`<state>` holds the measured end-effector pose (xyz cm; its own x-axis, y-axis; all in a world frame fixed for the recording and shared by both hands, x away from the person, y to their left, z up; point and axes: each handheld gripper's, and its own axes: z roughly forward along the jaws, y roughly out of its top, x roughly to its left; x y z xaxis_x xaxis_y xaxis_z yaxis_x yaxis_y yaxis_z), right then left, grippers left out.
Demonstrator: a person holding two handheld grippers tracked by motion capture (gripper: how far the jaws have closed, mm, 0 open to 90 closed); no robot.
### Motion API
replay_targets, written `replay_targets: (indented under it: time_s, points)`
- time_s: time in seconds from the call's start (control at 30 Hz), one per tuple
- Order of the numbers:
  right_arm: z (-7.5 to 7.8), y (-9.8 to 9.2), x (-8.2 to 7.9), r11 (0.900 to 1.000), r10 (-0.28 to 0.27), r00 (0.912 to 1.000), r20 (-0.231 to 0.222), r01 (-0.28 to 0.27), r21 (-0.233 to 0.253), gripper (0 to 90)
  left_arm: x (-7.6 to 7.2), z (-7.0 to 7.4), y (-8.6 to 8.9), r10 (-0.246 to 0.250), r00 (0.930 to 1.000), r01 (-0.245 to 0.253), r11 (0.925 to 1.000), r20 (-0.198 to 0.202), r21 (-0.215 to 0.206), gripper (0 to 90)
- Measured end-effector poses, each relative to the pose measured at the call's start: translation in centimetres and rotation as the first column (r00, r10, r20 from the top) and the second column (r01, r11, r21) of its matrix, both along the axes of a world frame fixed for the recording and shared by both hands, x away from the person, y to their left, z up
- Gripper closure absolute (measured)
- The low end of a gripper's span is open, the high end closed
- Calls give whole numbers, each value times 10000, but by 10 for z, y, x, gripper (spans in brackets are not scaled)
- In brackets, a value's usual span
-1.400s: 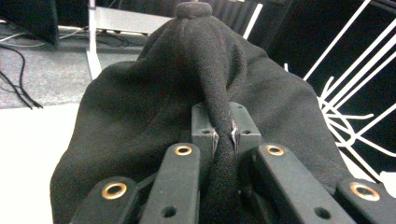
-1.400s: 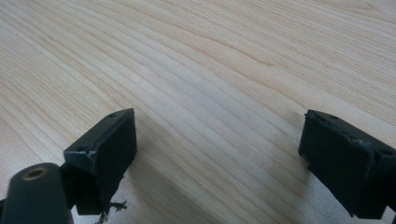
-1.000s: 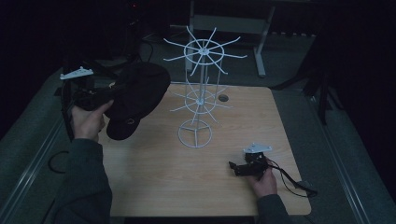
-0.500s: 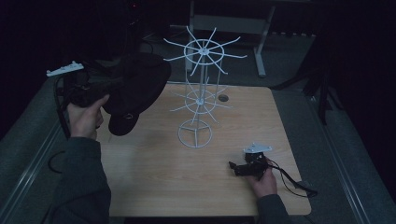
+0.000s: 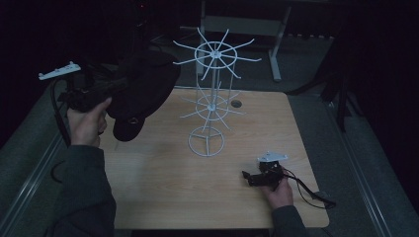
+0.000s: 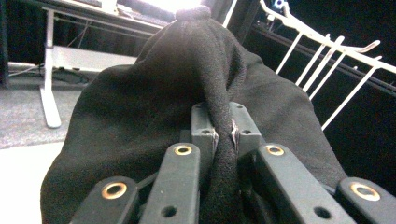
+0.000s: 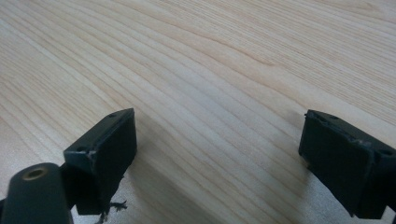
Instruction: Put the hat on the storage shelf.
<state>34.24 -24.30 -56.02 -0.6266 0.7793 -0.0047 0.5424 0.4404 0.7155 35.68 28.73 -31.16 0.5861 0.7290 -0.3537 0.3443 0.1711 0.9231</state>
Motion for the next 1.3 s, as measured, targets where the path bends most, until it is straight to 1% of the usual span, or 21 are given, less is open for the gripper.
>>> replay_targets:
  time_s: [0.1,0.23,0.37,0.77,1.3]
  points:
    - [0,0,0,10000,-1,10000,-1,1,1,110,1,2,1,-75,9999,76,9999,76,-149,844]
    - [0,0,0,10000,0,10000,1,0,0,110,1,4,2,-152,9998,154,9996,134,-216,844]
    - [0,0,0,10000,-5,10000,-4,5,1,110,1,6,5,-324,9991,337,9982,272,-505,844]
    - [0,0,0,10000,-2,10000,-2,2,0,110,-2,8,11,-430,9975,485,9936,552,-1024,844]
    - [0,0,0,10000,0,10000,-1,0,-2,110,-12,13,16,-539,9940,668,9882,950,-1381,844]
